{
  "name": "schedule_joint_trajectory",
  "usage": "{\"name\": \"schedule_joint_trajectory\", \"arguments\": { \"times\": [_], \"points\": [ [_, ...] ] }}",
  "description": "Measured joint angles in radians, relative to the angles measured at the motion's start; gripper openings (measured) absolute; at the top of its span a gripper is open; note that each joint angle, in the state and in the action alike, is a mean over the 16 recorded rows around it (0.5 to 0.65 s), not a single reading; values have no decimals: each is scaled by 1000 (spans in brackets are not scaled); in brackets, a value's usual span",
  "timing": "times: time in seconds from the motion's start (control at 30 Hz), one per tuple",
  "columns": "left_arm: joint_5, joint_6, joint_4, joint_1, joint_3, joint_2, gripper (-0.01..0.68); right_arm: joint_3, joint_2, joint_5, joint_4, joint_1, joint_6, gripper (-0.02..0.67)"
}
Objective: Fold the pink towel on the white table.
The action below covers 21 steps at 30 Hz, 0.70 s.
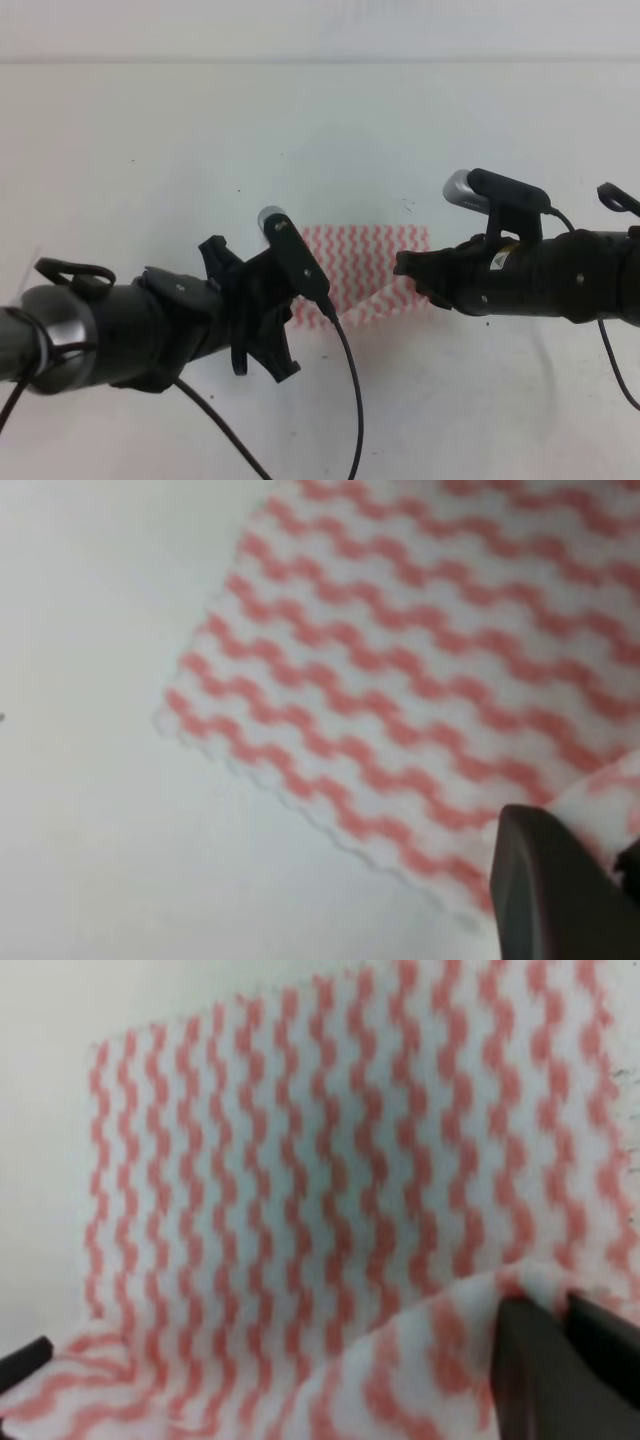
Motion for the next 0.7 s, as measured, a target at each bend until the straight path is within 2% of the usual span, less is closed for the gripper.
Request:
{"name": "schedule_joint_trajectory", "arguments": {
  "times": [0.7],
  "points": [
    [-80, -1, 7, 2, -73, 62, -5, 0, -2, -77, 0, 0, 2, -17]
  ]
}}
